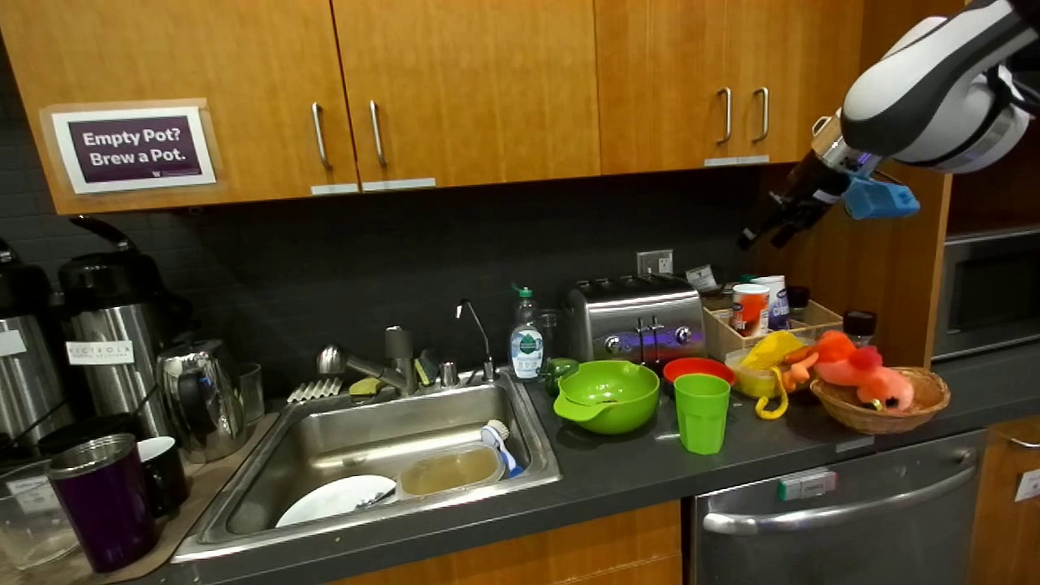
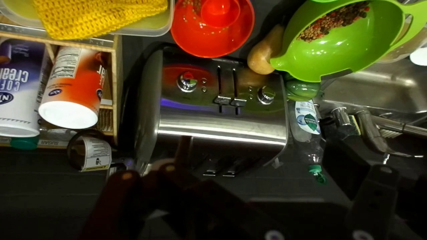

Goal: Push down the right switch on the toaster

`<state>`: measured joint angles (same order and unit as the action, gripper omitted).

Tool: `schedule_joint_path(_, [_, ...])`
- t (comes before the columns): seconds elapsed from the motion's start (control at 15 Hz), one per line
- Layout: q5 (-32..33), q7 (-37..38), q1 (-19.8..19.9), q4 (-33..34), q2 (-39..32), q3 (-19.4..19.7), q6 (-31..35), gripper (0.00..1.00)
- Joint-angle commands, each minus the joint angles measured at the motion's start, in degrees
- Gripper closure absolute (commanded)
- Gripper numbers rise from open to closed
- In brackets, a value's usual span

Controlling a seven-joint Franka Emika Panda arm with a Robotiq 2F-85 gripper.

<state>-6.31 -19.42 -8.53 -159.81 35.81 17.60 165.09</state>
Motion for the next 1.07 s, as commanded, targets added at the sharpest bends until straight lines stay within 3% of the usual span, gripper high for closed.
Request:
schedule_joint_path(0.0, [0.3, 0.34, 0.05, 0.11, 0.0, -0.03, -0.14, 0.0])
schedule_joint_path(0.4, [0.96, 0.77, 1.47, 0.36, 1.21, -0.67, -3.02, 0.0])
schedule_joint_path(0.67, [0.32, -1.37, -1.11, 4.53, 1.64, 0.13, -6.68, 0.0])
schedule_joint_path(1.0, [-4.27, -6.3, -8.34, 11.66, -1.26, 3.96, -12.18, 0.0])
